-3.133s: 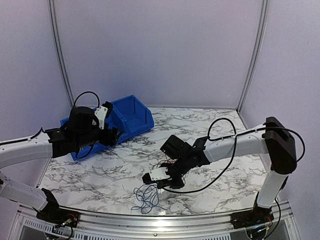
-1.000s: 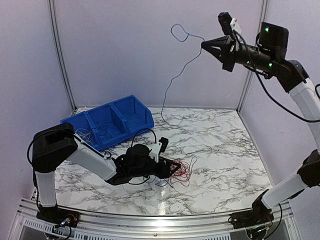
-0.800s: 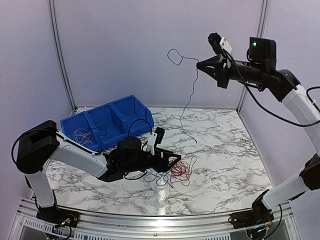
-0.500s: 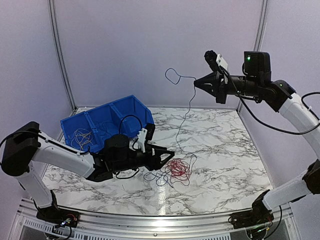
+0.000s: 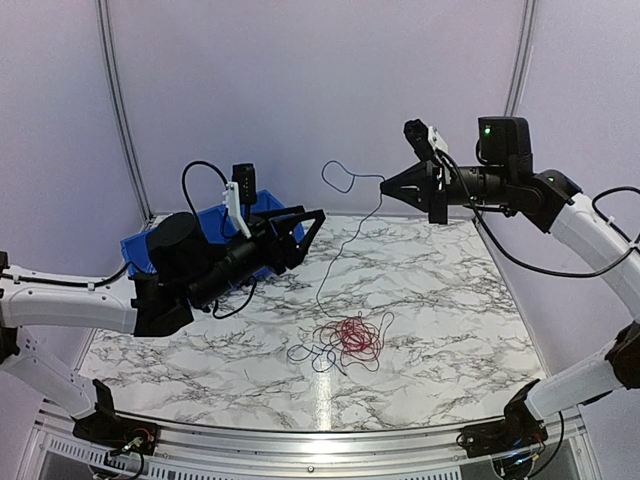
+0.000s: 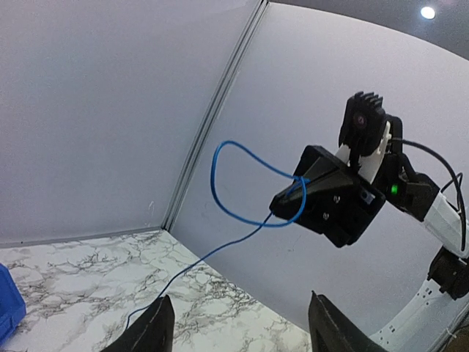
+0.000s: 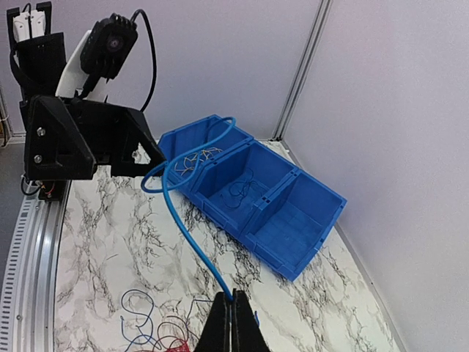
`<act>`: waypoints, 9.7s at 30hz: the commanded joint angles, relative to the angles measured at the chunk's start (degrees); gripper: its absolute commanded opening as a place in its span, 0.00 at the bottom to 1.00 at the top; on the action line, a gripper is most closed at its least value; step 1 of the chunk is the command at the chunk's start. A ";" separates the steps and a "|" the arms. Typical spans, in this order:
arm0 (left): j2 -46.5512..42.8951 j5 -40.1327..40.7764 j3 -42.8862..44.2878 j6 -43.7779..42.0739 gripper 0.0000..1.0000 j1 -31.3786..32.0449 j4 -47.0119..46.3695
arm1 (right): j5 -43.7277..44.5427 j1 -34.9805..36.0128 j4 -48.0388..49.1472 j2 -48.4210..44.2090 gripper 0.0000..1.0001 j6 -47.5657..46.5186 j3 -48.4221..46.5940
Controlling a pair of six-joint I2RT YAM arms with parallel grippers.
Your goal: Untangle the cables
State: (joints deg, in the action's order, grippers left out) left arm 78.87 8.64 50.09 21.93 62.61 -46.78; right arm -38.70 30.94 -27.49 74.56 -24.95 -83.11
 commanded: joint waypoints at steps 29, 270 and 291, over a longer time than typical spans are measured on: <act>10.91 -2.15 19.00 -2.01 0.32 -3.01 3.06 | -1.95 0.42 3.53 -1.25 0.00 1.31 3.28; 0.27 -32.45 26.78 -17.11 0.57 -29.91 52.77 | 3.60 0.97 7.81 3.53 0.46 -2.53 13.30; -8.78 -21.71 19.24 -4.91 0.57 -13.46 39.52 | -5.26 19.73 17.34 18.83 0.78 10.57 -2.39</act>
State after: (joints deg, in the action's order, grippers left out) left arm 70.15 -15.90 69.82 15.00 47.48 -1.08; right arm -37.91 49.43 -16.21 92.82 -20.95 -82.83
